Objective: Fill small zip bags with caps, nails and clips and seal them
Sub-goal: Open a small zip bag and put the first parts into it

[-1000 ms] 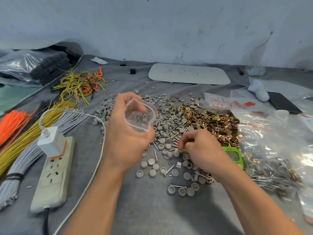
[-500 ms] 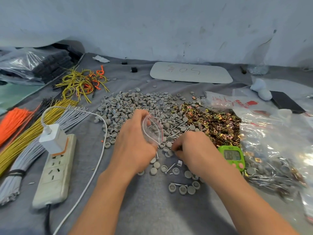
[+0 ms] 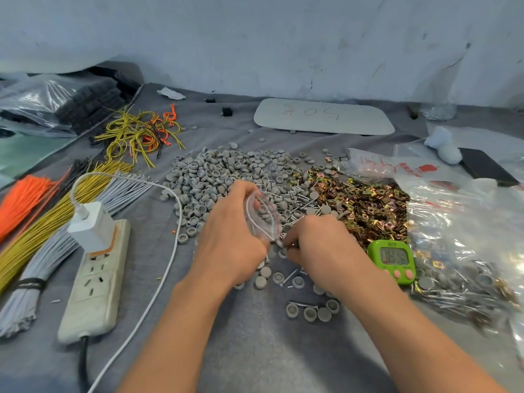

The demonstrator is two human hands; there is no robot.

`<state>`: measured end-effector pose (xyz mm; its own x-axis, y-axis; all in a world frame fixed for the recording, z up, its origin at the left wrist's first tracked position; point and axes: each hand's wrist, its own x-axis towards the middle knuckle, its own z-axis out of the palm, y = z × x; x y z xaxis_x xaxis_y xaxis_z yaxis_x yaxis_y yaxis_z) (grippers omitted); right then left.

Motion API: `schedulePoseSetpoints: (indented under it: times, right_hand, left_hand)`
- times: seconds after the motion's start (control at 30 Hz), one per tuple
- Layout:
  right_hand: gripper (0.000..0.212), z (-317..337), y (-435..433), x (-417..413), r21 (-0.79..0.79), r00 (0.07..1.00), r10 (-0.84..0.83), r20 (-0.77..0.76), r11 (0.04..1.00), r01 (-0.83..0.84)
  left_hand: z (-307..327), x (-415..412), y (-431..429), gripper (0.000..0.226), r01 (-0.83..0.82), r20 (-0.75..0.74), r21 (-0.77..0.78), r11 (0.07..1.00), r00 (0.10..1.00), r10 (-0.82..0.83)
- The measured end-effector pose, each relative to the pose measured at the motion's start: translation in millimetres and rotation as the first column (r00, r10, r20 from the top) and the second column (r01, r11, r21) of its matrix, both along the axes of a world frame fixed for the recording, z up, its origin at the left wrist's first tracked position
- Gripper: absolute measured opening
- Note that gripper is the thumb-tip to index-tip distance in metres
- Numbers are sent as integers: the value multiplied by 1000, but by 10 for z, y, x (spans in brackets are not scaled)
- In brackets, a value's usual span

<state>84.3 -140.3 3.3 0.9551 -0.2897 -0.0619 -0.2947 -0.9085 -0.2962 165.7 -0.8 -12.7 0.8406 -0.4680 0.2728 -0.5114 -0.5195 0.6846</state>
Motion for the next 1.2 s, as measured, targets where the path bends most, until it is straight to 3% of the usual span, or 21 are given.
schedulePoseSetpoints:
  times: [0.2,0.3,0.37,0.4,0.47,0.57,0.67,0.87,0.97,1.03,1.13,1.2]
  right_hand:
    - [12,-33,62,-11,-54,999,-30,23,998,31]
    - [11,139,-33,-92,275,954,-197,228,952,131]
    - [11,288,-58,-151,548,903,-290,317,833,76]
    - [14,345,-54,-143,596,907,-268,325,803,23]
    - [20,419,-10,-52,544,939,-170,298,839,-21]
    - [21,508,88,117,325,970,-51,239,945,-31]
    - [26,564,118,139,247,967,-18,256,968,-48]
    - [38,612,97,91,449,935,-50,351,885,-122]
    - [30,607,9,109,553,832,-209,514,822,-135]
    - [30,559,-140,116,609,768,-329,550,787,-99]
    - [31,369,-344,142,566,764,-429,483,818,101]
    - [35,225,-429,192,462,809,-435,396,856,234]
  left_hand:
    - [-29,12,-11,59,25,21,15,1000,999,-25]
    - [-61,9,-17,62,32,21,42,999,999,-33]
    - [-71,4,-35,61,60,32,54,997,998,-62]
    - [-65,2,-45,60,72,36,57,996,997,-74]
    - [-37,-22,-65,57,92,31,34,995,995,-93]
    - [-6,-60,-87,53,104,29,-43,994,994,-102]
    - [18,-86,-106,56,117,-13,-115,987,993,-119]
    - [-3,-56,-153,48,111,-51,-312,944,990,-133]
    - [23,-27,-145,43,44,-92,-413,910,992,-90]
    - [59,-14,-127,42,-50,-118,-558,828,993,-20]
    - [158,-17,-5,44,-164,3,-613,773,978,210]
    - [200,-63,42,51,-161,282,-462,872,906,316]
